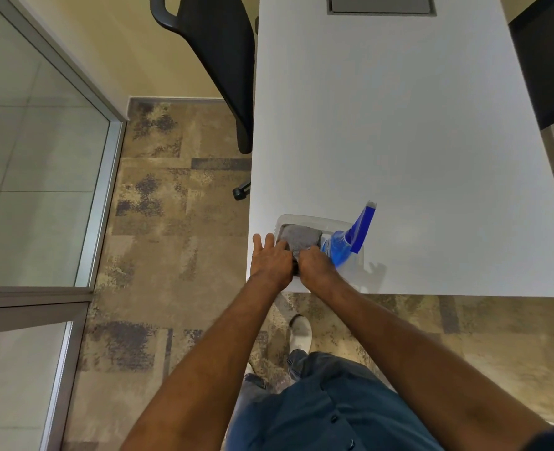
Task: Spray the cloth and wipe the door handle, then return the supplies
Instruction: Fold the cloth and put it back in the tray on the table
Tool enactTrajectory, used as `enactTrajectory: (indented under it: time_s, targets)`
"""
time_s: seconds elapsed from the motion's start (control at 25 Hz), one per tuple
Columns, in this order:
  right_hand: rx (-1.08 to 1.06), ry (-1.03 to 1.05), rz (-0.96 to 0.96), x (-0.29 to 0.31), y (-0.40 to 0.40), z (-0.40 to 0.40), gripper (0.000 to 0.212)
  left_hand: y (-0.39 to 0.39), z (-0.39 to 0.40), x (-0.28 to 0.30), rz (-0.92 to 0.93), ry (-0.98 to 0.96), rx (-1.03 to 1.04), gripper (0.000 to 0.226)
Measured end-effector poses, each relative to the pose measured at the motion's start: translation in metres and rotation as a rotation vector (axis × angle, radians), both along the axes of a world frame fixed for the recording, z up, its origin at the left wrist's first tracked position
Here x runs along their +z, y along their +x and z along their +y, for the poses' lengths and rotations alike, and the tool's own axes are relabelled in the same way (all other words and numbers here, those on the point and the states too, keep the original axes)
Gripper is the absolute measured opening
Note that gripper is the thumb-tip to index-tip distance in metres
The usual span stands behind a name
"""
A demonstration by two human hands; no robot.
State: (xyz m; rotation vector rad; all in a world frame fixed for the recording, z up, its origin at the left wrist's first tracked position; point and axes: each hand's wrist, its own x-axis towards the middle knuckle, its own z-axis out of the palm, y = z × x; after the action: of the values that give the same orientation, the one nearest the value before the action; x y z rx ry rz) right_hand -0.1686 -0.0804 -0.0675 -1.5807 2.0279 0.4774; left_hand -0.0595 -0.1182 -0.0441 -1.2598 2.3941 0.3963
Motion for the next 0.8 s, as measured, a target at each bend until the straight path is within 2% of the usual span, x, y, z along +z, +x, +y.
enactTrajectory:
  time_s: [0.12, 0.36, 0.48, 0.6, 0.72, 0.8]
  targets:
    - [-0.005, 0.068, -0.024, -0.003, -0.001, -0.008, 0.027, -0.002, 0.0, -0.002, -0.009, 0.026, 0.014, 0.028]
    - [-0.012, 0.084, -0.096, 0.0, 0.0, -0.004, 0.035, -0.002, 0.002, -0.001, 0.001, 0.087, 0.046, 0.036]
    - [-0.015, -0.029, -0.128, 0.004, -0.002, 0.006, 0.032, 0.014, 0.009, -0.002, 0.187, 0.061, 0.075, 0.037]
    - [0.0, -0.212, -0.066, 0.01, 0.001, 0.02, 0.033, 0.043, 0.018, 0.005, 0.399, -0.087, 0.192, 0.033]
    - [0.102, -0.294, 0.045, 0.018, 0.005, 0.025, 0.032, 0.076, 0.024, 0.009, 0.427, -0.151, 0.31, 0.033]
    - [0.054, -0.365, -0.063, 0.038, 0.019, 0.015, 0.027, 0.109, 0.028, 0.02, 0.357, -0.17, 0.393, 0.036]
